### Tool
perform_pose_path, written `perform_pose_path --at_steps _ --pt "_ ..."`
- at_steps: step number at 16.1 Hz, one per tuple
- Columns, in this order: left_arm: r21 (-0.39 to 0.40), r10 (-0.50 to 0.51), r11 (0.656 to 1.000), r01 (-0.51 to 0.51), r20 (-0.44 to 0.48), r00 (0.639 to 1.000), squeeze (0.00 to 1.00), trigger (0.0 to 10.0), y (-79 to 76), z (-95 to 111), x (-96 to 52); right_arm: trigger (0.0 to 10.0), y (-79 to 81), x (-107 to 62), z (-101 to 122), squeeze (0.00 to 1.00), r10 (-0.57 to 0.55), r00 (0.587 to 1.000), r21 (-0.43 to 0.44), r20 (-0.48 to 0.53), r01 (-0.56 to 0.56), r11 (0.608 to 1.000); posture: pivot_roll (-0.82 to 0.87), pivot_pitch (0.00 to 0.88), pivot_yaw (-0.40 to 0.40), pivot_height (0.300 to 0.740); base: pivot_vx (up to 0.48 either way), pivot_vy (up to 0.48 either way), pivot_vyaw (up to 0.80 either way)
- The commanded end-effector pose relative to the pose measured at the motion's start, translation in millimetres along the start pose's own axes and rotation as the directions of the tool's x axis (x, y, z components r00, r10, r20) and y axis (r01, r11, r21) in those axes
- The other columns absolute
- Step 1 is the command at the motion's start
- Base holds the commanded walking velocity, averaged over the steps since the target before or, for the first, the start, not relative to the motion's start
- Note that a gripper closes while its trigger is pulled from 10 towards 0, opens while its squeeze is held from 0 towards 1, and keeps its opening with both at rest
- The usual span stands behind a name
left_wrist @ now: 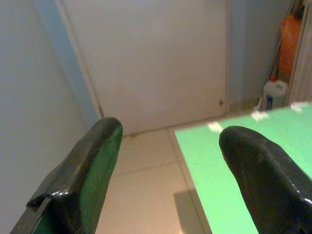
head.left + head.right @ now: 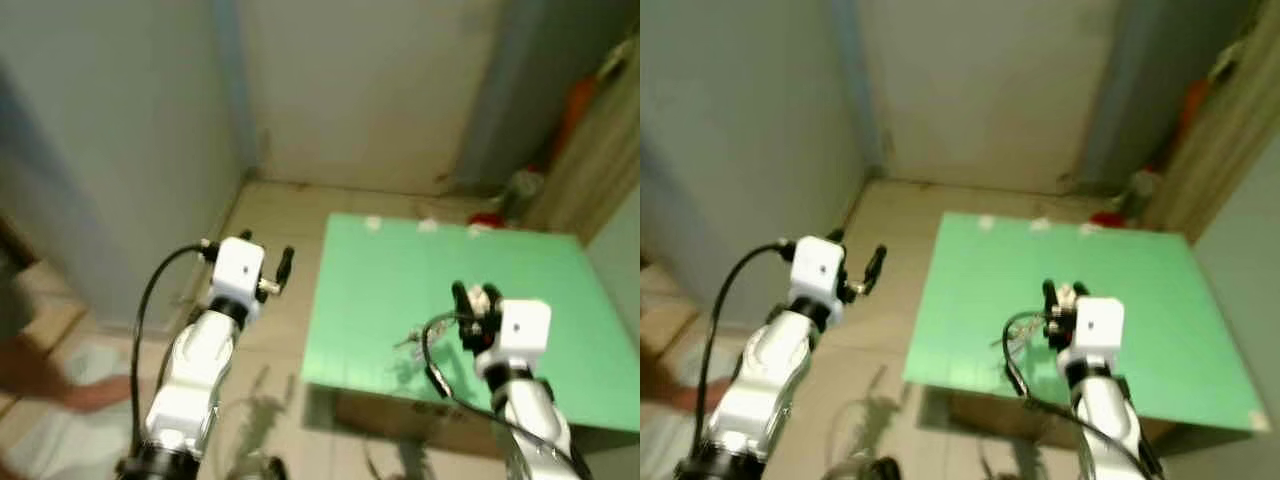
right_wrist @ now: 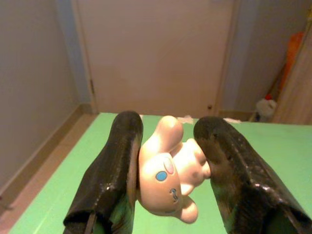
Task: Hang keys on a hook
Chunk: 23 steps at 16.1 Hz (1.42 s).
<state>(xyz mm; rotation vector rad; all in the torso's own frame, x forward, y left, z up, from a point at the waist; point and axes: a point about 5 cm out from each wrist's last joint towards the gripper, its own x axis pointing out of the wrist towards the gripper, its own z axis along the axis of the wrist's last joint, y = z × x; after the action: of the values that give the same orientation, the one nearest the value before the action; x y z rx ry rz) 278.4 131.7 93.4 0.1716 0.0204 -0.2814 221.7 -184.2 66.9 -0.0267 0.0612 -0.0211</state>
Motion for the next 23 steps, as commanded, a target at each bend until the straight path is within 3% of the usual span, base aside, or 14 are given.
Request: perform_pose_path --at_steps 1,13,16,19,20,23 --pt "0.007 -0.011 1.000 0.011 0.023 1.000 0.00 10.0 1.1 6 3.8 0.0 -4.6 -1.2 -1 0.00 -0.023 1.000 0.008 -0.005 0.023 1.000 -0.14 0.000 0.042 0.740 -0.255 0.000 0.00" --pt "0.038 -0.043 0.998 0.041 0.044 0.998 0.00 10.0 -1.7 6 8.4 0.0 -4.4 -0.3 -4 0.00 -0.029 1.000 0.007 -0.009 0.029 1.000 -0.15 0.000 0.055 0.740 -0.243 0.000 0.00" --pt "0.034 -0.109 0.993 0.110 -0.012 0.994 0.00 10.0 6.0 4 18.9 0.0 -1.2 12.0 10 0.00 0.052 0.999 0.033 0.001 -0.052 0.998 -0.15 0.000 0.060 0.740 0.000 0.000 0.00" --pt "0.114 -0.304 0.945 0.305 -0.029 0.952 0.00 10.0 5.2 14 32.8 0.0 -0.7 30.2 38 0.00 0.240 0.970 0.034 0.023 -0.241 0.970 -0.15 0.000 0.066 0.740 0.000 0.000 0.00" --pt "0.124 -0.325 0.937 0.326 -0.029 0.945 0.00 10.0 6.2 17 36.3 0.0 -3.1 33.4 44 0.00 0.259 0.965 0.034 0.027 -0.260 0.965 -0.15 0.000 0.067 0.740 0.000 0.000 0.00" --pt "0.167 -0.481 0.861 0.480 -0.042 0.876 0.00 10.0 7.7 36 48.6 0.0 -13.2 44.1 73 0.00 0.334 0.942 0.017 0.047 -0.335 0.942 -0.16 0.000 0.075 0.740 0.000 0.000 0.00"
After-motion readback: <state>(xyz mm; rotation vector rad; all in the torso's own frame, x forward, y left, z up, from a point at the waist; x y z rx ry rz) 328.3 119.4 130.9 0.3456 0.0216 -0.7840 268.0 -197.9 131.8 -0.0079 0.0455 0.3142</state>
